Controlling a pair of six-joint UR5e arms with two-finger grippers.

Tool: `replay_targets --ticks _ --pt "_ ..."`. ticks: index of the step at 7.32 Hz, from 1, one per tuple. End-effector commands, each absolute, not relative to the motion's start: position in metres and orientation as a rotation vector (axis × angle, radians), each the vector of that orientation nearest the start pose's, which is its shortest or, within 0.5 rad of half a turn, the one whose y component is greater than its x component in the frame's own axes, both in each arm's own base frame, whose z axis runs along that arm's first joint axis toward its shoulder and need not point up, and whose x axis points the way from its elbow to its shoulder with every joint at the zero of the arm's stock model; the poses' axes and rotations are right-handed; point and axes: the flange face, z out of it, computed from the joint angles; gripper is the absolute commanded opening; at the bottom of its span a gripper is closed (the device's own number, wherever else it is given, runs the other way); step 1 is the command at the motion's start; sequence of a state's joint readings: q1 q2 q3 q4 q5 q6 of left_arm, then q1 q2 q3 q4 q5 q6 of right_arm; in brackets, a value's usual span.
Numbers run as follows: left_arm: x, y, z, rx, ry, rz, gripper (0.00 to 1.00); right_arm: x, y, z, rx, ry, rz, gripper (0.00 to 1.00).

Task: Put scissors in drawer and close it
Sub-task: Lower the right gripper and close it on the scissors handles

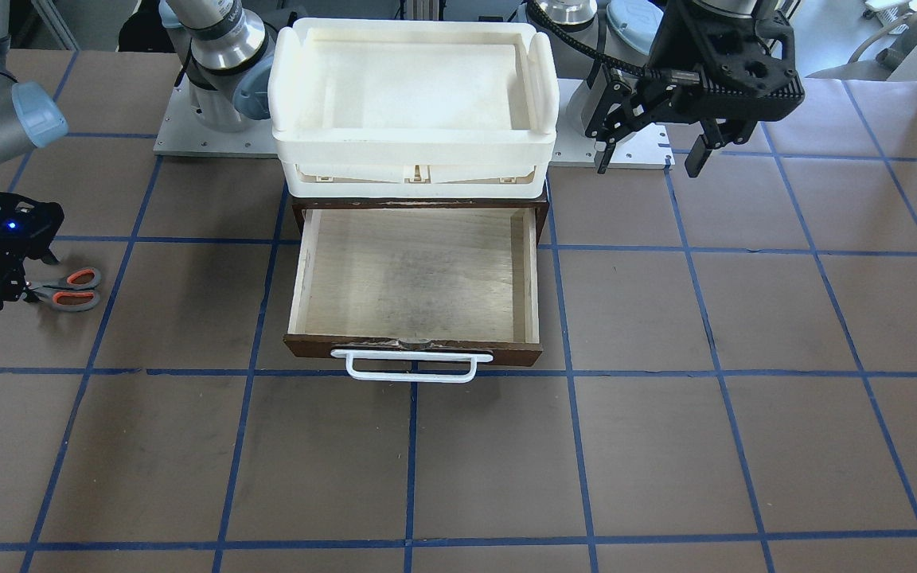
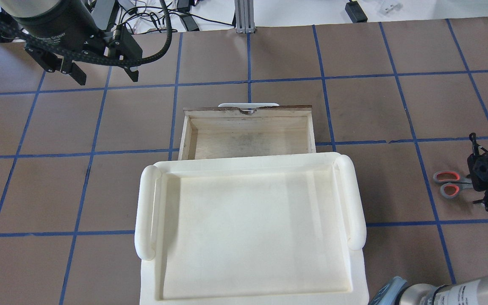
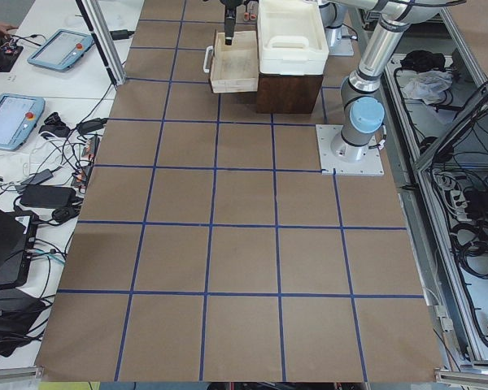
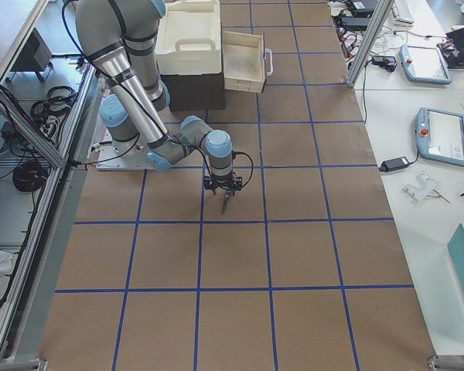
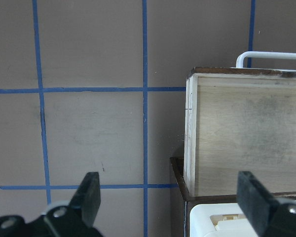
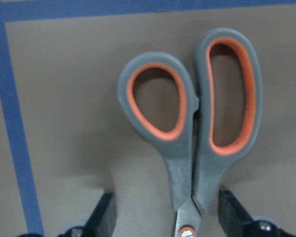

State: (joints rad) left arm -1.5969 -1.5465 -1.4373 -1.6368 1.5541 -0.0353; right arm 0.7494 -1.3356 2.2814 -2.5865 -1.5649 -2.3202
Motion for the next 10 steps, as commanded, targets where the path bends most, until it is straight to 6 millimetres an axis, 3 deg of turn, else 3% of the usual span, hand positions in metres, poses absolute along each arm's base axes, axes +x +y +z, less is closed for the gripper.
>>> replay_targets --ticks 1,8,10 --pt "-0.148 -0.483 0.558 -0.011 3.160 -0.140 1.00 -0.228 -0.395 0.167 -2.188 2.358 -0.005 0.69" --pt "-0.147 -0.484 0.557 -0.016 3.159 -0.142 1.00 -0.221 -0.396 0.178 -2.162 2.378 -0.012 0.67" --pt "-0.147 -0.486 0.557 -0.016 3.159 -0.147 1.00 -0.227 -0.401 0.179 -2.184 2.366 -0.009 0.66"
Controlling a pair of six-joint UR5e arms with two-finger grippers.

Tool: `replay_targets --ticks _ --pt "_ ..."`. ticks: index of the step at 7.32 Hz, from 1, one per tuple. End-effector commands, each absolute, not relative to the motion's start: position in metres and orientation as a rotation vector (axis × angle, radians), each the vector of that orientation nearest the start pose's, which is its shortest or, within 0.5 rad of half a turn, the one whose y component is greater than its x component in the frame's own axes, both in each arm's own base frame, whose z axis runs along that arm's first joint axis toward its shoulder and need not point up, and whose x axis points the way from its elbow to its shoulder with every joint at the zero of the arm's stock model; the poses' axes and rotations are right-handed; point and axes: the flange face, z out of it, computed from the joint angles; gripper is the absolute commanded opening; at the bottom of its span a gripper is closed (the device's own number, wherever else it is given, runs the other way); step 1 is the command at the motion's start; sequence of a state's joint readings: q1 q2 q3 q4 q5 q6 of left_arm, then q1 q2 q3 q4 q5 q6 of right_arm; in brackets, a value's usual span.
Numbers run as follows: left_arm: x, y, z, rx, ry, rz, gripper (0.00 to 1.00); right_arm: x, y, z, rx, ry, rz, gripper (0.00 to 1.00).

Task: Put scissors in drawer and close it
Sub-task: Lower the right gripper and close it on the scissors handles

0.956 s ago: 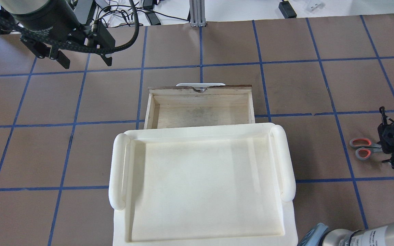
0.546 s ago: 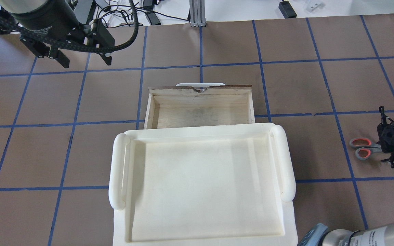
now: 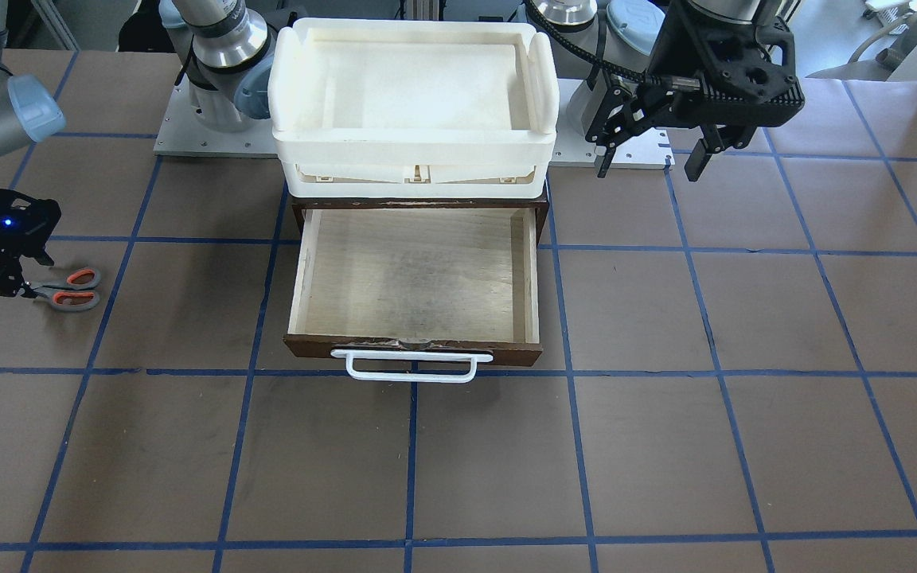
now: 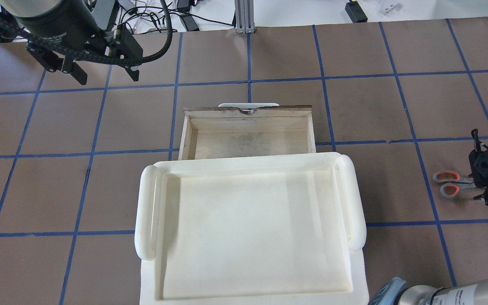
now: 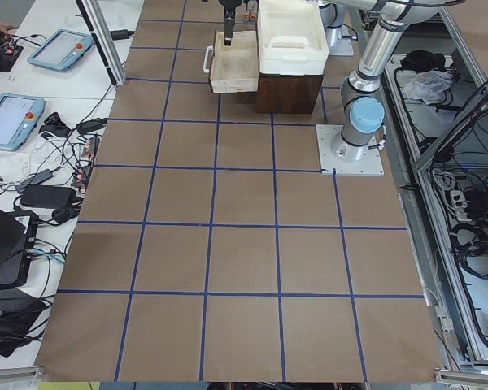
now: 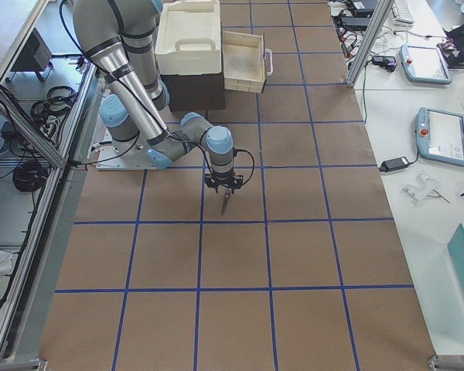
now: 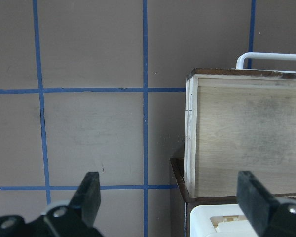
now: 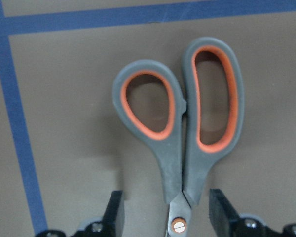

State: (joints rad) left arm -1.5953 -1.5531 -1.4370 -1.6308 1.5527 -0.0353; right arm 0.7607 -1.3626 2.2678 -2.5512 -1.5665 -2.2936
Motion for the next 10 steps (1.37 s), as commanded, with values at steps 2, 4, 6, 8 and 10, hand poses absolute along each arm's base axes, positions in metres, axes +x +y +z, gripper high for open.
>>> replay_targets --ticks 2,4,6,8,10 --pt "-0.145 -0.488 0.554 -0.021 3.153 -0.140 1.00 -0.227 -0.401 0.178 -2.179 2.367 -0.009 0.61" --pt "-0.145 -0.491 0.551 -0.021 3.152 -0.135 1.00 -0.227 -0.401 0.177 -2.173 2.368 -0.010 0.61" --pt "-0.144 -0.484 0.559 -0.021 3.148 -0.156 1.00 -0.227 -0.401 0.171 -2.164 2.357 -0.016 0.62" --pt "-0.144 -0.492 0.549 -0.021 3.147 -0.125 1.00 -0.226 -0.402 0.170 -2.159 2.359 -0.024 0.62" --pt "-0.141 -0.490 0.553 -0.028 3.147 -0.137 1.00 -0.226 -0.402 0.170 -2.159 2.359 -0.026 0.56"
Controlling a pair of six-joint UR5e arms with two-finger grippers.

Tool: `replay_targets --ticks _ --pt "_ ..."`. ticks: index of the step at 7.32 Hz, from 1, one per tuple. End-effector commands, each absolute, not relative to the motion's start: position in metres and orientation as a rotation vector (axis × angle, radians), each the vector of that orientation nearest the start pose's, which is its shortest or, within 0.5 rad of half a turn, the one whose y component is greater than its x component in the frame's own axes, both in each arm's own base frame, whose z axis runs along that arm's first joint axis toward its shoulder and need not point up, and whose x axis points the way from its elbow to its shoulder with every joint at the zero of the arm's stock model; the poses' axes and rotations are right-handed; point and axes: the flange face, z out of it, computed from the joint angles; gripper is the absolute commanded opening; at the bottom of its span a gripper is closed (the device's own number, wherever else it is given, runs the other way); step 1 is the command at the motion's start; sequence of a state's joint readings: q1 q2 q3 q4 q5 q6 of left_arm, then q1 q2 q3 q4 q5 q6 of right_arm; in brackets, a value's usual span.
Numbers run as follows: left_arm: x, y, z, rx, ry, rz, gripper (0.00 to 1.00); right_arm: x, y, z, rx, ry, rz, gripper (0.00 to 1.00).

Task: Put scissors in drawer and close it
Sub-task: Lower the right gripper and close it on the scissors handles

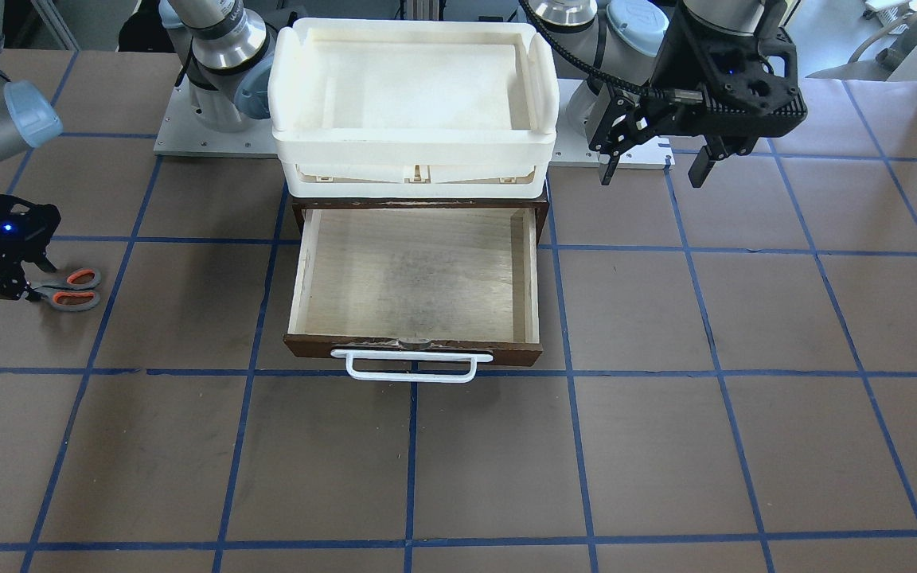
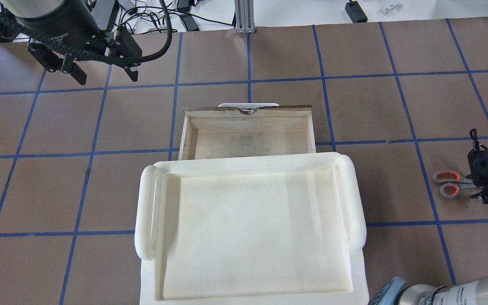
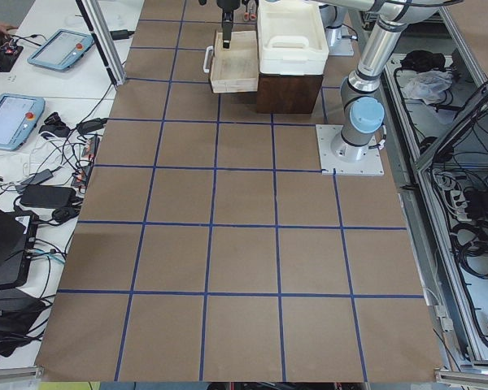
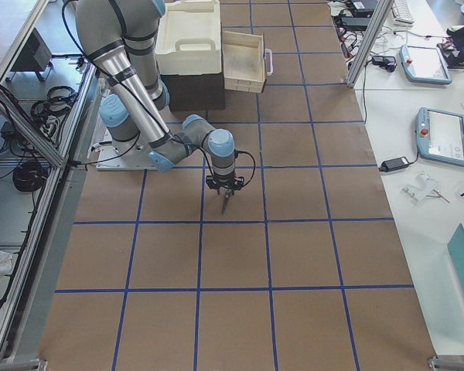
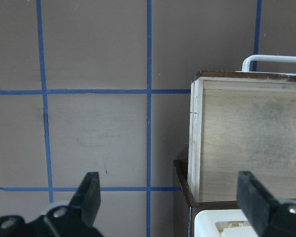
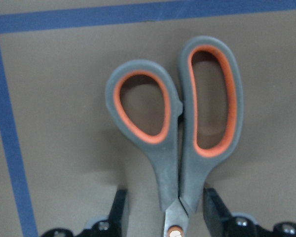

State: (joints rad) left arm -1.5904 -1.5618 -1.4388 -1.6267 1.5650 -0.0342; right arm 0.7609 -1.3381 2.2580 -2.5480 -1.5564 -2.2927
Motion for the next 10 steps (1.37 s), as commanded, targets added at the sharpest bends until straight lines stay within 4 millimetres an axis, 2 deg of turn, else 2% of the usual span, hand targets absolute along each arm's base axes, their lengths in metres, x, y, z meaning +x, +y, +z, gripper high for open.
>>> replay_targets --ticks 1,2,3,4,6,8,10 --pt "-0.142 -0.493 0.548 -0.026 3.147 -0.123 1.00 -0.226 -0.402 0.170 -2.159 2.359 -0.026 0.49" --pt "-0.142 -0.490 0.552 -0.026 3.147 -0.135 1.00 -0.227 -0.402 0.171 -2.160 2.360 -0.026 0.45" --pt "-0.142 -0.487 0.553 -0.024 3.145 -0.130 1.00 -0.227 -0.402 0.171 -2.164 2.357 -0.024 0.36" --pt "-0.143 -0.495 0.545 -0.024 3.145 -0.111 1.00 -0.227 -0.402 0.171 -2.163 2.360 -0.024 0.24" --pt "-0.145 -0.493 0.547 -0.021 3.146 -0.120 1.00 -0.232 -0.406 0.180 -2.175 2.380 -0.015 0.10" --pt "-0.147 -0.494 0.547 -0.021 3.152 -0.120 1.00 -0.235 -0.408 0.186 -2.183 2.393 -0.013 0.05" --pt "-0.146 -0.492 0.550 -0.021 3.149 -0.128 1.00 -0.250 -0.425 0.207 -2.127 2.343 -0.023 0.04"
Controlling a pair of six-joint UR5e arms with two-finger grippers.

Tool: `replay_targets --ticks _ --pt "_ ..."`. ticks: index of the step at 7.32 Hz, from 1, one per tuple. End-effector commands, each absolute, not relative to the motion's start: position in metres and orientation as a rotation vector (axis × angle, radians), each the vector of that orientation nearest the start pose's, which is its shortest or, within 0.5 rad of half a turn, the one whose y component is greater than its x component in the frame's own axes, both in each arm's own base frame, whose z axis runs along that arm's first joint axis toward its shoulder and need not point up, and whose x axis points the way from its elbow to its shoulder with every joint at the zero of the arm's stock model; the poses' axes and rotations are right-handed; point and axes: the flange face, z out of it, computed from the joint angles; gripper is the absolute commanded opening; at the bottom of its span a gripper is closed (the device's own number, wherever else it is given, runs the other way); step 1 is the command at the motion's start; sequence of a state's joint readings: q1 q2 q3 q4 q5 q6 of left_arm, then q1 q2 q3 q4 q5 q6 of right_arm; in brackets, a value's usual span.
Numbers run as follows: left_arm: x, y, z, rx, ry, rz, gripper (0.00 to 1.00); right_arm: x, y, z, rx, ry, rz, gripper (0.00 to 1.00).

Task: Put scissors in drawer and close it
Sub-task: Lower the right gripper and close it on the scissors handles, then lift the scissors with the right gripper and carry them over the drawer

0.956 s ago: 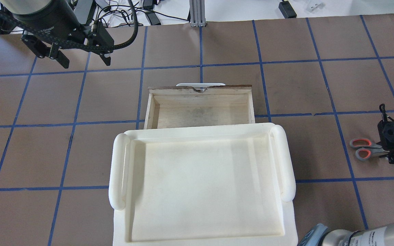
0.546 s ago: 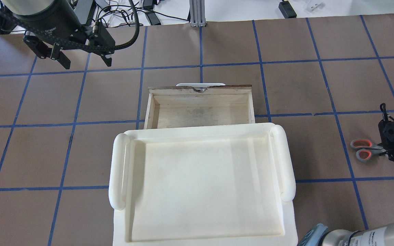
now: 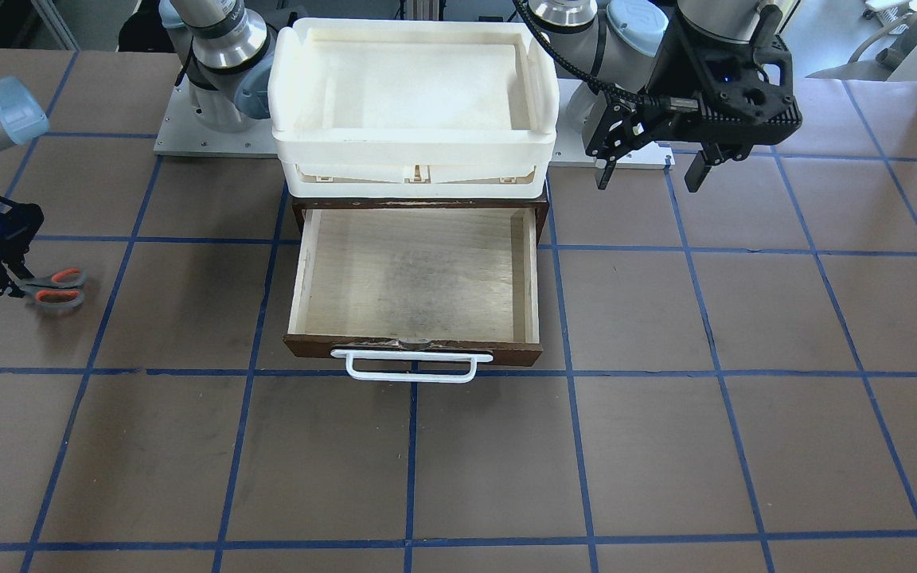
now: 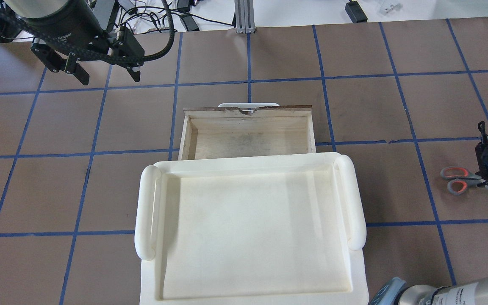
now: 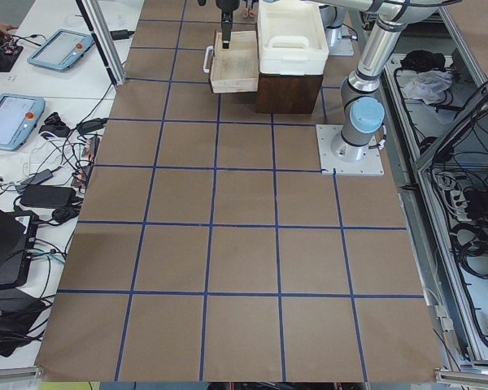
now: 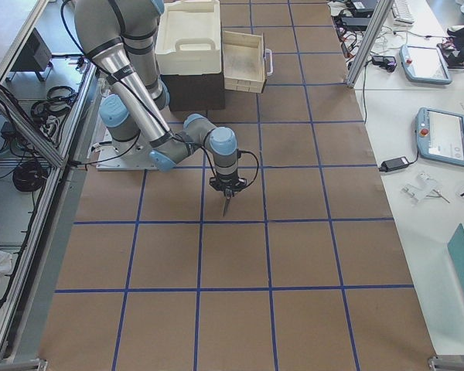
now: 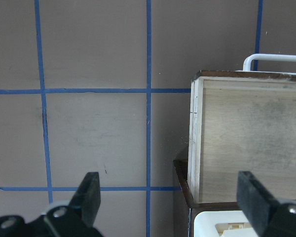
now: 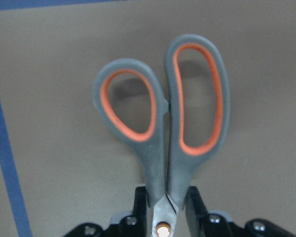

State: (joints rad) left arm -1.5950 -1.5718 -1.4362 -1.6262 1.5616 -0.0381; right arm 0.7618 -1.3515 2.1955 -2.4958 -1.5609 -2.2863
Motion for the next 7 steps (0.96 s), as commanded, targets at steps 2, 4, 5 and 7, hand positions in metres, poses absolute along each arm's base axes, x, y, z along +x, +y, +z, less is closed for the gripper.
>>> replay_targets --ticks 2,4,5,7 --pt "-0.147 -0.491 0.550 -0.021 3.155 -0.128 1.00 -0.255 -0.458 0.246 -2.128 2.317 -0.008 0.04" --pt "-0.147 -0.490 0.550 -0.021 3.155 -0.125 1.00 -0.204 -0.499 0.311 -2.201 2.317 0.026 0.02" --pt "-0.147 -0.491 0.550 -0.021 3.157 -0.125 1.00 -0.166 -0.514 0.346 -2.174 2.332 0.082 0.01" --pt "-0.147 -0.491 0.549 -0.012 3.149 -0.123 1.00 -0.078 -0.551 0.413 -2.257 2.316 0.170 0.00"
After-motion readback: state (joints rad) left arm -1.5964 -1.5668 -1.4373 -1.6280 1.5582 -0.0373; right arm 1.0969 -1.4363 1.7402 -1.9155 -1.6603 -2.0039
